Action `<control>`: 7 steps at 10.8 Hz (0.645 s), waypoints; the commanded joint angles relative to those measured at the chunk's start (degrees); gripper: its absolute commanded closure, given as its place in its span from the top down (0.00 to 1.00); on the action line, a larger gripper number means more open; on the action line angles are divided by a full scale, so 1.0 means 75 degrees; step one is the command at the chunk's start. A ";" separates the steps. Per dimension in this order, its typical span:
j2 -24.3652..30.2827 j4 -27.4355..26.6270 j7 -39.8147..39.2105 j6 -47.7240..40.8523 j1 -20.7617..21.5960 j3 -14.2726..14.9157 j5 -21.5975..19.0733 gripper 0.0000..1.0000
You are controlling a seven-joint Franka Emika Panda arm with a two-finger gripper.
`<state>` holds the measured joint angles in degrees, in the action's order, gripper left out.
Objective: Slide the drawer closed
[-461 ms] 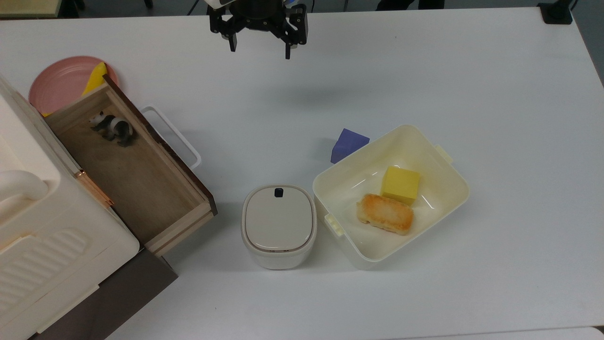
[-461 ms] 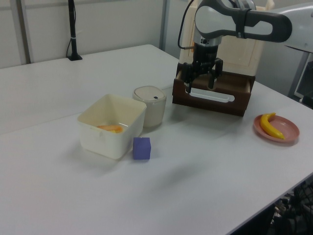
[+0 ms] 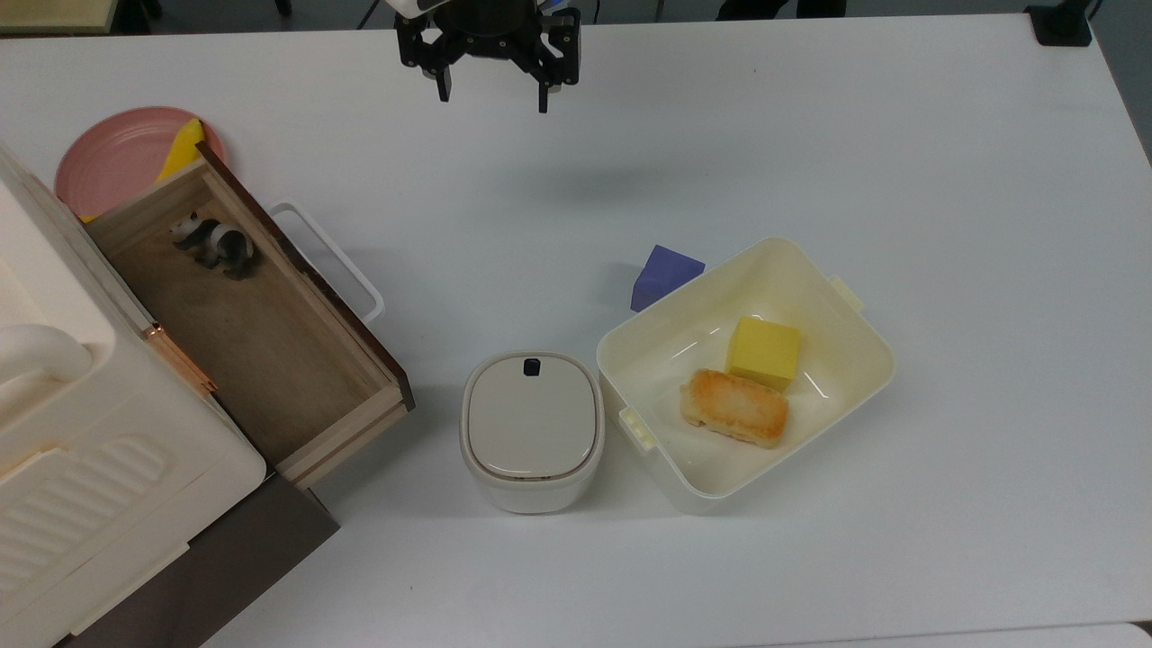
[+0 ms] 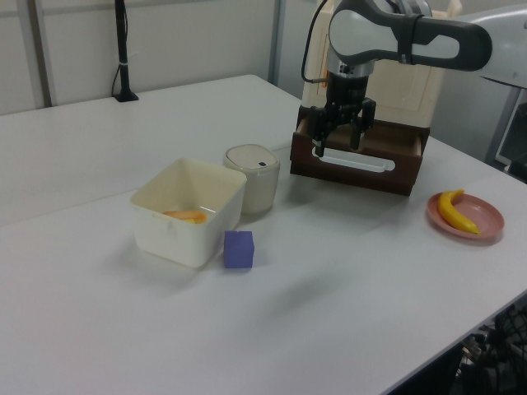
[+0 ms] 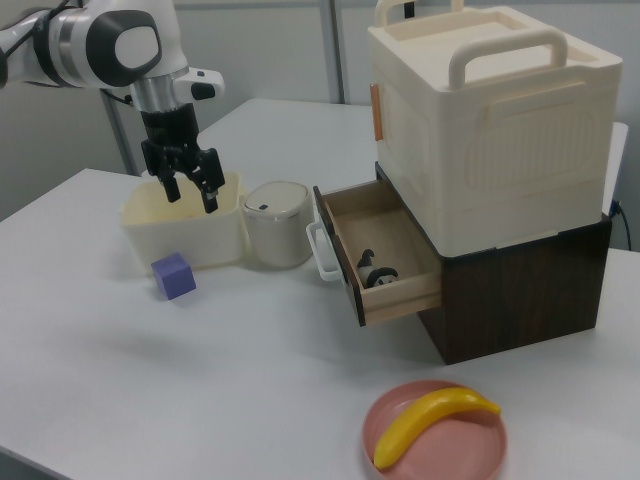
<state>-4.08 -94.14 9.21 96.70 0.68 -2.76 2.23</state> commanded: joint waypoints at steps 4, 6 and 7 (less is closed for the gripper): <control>0.0216 -0.0233 -0.0151 0.0068 0.0003 0.0063 -0.0203 0.00; 0.0170 -0.0256 0.0595 0.0126 -0.0009 0.0075 -0.0215 0.00; 0.0053 -0.0303 0.1261 0.0219 -0.0032 0.0075 -0.0203 0.00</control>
<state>-4.08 -94.20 11.25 96.70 0.54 -2.75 2.21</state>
